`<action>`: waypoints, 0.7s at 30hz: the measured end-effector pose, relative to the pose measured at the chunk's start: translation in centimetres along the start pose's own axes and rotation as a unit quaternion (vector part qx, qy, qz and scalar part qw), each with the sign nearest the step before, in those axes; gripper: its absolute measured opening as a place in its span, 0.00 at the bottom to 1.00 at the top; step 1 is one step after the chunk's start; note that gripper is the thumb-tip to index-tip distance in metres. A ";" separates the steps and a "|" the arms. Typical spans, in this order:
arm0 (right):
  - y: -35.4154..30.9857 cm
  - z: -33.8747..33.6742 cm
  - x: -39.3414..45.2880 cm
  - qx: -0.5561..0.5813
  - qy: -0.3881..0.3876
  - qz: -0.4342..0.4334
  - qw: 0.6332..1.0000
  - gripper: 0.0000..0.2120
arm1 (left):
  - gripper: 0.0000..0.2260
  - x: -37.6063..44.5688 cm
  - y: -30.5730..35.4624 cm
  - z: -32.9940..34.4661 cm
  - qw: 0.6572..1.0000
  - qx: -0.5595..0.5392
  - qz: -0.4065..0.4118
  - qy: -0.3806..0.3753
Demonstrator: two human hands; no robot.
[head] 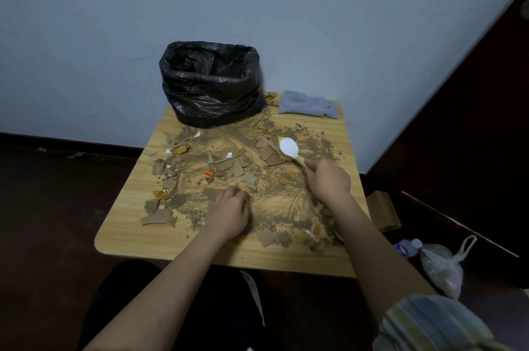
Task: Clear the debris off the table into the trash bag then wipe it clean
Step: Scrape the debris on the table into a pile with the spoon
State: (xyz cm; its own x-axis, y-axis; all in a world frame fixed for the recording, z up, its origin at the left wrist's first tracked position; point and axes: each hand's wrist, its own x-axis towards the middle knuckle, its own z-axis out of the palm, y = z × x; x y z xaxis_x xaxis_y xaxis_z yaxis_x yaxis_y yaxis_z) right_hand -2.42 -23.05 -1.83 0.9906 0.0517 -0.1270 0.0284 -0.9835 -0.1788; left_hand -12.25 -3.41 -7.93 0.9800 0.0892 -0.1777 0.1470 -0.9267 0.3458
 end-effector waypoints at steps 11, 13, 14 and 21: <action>-0.3 1.1 -2.3 -0.010 -0.008 -0.031 0.999 0.16 | 0.17 -0.6 0.3 0.4 1.000 0.013 -0.001 -0.013; -1.3 1.2 -2.3 -0.007 -0.015 -0.048 0.999 0.16 | 0.17 -0.8 0.2 0.4 1.000 0.006 0.000 -0.014; -1.7 1.2 -2.3 0.000 -0.012 -0.053 0.999 0.17 | 0.17 -0.8 0.2 0.4 1.000 0.002 0.000 -0.013; 0.5 -0.4 -3.8 0.013 0.028 -0.046 0.998 0.16 | 0.17 -0.8 -0.7 -0.1 1.000 -0.002 -0.003 -0.005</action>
State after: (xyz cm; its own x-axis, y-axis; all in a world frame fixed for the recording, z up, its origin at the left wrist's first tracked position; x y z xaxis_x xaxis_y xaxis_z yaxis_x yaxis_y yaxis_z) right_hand -6.16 -23.86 -1.02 0.9900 0.1302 -0.0538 0.1161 -0.9702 -0.2125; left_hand -13.12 -2.79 -7.96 0.9779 0.0906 -0.1883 0.1528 -0.9247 0.3488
